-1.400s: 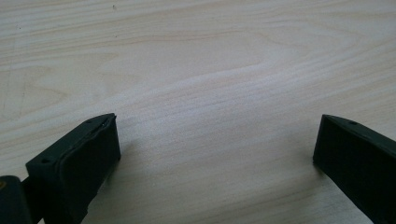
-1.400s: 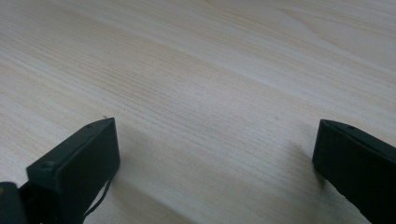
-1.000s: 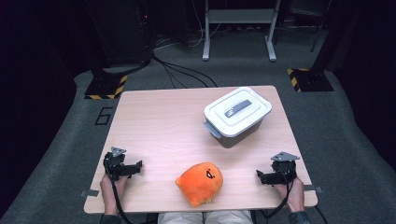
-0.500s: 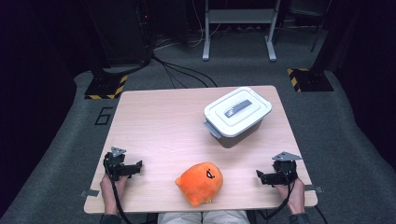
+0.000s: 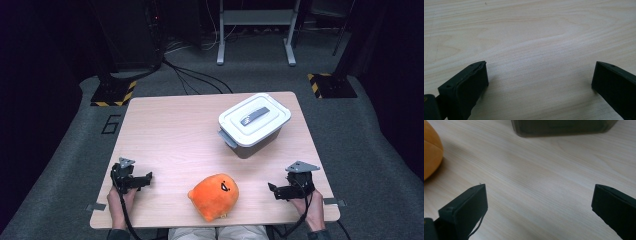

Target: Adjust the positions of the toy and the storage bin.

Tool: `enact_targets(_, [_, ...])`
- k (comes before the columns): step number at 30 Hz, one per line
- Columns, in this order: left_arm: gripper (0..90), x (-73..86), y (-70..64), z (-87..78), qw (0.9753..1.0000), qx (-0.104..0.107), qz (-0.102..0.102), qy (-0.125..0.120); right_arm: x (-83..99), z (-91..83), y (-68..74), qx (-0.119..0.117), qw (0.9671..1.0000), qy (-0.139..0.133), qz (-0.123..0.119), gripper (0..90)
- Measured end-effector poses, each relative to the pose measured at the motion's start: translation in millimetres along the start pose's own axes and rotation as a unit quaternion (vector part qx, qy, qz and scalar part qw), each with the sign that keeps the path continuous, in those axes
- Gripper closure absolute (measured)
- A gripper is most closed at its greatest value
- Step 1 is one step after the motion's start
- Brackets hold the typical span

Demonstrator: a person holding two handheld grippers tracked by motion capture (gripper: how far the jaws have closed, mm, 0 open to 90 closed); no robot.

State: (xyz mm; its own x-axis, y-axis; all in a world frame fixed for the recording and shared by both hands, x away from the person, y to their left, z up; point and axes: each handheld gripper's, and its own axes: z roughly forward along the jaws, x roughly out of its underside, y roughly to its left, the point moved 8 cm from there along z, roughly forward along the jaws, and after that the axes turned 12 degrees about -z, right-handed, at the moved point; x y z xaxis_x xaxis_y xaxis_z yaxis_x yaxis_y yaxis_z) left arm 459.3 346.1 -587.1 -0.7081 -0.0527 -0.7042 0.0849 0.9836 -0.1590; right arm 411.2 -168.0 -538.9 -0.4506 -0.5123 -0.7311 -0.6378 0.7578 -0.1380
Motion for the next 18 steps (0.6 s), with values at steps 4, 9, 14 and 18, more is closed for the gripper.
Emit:
enact_targets(4, [0.4, 0.1, 0.1, -0.1, 1.0, -0.001, -0.001, 0.0, -8.7, -2.4, 6.9, -0.009, 0.9999, -0.005, -0.003, 0.0])
enact_targets(9, [0.3, -0.1, 0.3, -0.1, 1.0, -0.001, 0.0, -0.001, -20.1, -2.2, 21.5, -0.026, 0.9994, -0.003, -0.021, 0.0])
enact_targets(14, [0.3, -0.1, 0.3, -0.1, 1.0, -0.001, 0.0, -0.001, -29.8, -1.8, 33.1, -0.039, 0.9986, -0.007, -0.035, 0.0])
enact_targets(18, [0.4, -0.1, 0.3, -0.1, 1.0, -0.001, 0.0, -0.001, -38.6, -1.4, 41.6, -0.048, 0.9977, -0.014, -0.045, 0.0])
